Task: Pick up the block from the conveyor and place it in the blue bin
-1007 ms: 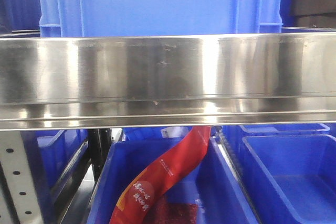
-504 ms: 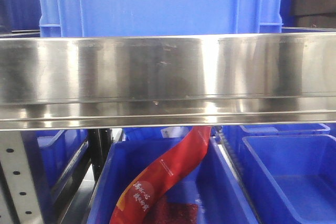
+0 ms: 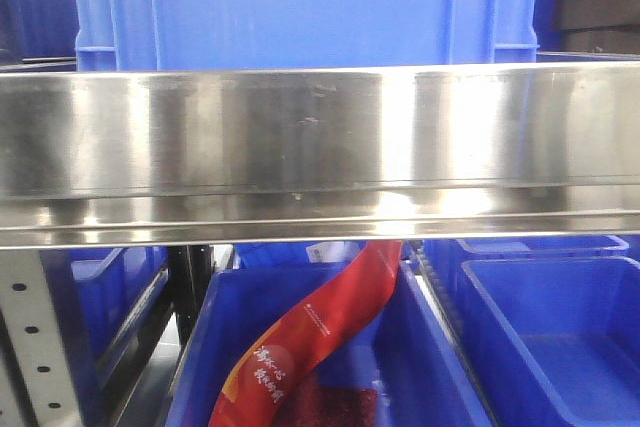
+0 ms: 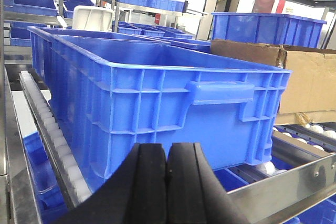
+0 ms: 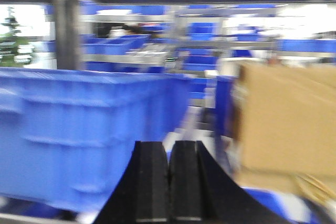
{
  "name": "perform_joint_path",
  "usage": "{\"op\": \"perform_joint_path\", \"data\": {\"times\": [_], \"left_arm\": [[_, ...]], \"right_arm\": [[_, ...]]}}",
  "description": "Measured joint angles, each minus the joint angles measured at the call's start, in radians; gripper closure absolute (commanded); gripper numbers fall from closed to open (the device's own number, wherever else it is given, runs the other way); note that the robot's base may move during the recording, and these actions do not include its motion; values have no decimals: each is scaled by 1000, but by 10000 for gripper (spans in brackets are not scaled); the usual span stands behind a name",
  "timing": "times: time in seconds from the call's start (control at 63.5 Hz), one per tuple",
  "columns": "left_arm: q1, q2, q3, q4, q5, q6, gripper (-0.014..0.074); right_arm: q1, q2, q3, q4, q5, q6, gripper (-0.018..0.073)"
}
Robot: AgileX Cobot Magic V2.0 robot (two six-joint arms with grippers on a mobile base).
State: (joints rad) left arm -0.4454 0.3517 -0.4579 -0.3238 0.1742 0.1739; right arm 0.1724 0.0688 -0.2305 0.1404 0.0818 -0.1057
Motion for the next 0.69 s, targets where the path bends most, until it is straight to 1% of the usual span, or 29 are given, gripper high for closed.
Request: {"op": "perform_joint_path", "data": {"times": [0.079, 0.205, 0.362, 0.504, 0.693], "left_arm": [[0, 0, 1, 0, 0, 0, 707], [0, 0, 1, 0, 0, 0, 707], [0, 0, 1, -2, -2, 0, 707], [0, -2, 1, -2, -9, 0, 707], [0, -2, 1, -2, -23, 0, 707]], "right_arm": [[-60, -53, 59, -2, 14, 0, 727], [-104, -63, 142, -2, 14, 0, 727], [-109, -64, 212, -2, -41, 0, 727], [-109, -64, 228, -2, -101, 0, 727], [-109, -65, 228, -2, -104, 0, 727]]}}
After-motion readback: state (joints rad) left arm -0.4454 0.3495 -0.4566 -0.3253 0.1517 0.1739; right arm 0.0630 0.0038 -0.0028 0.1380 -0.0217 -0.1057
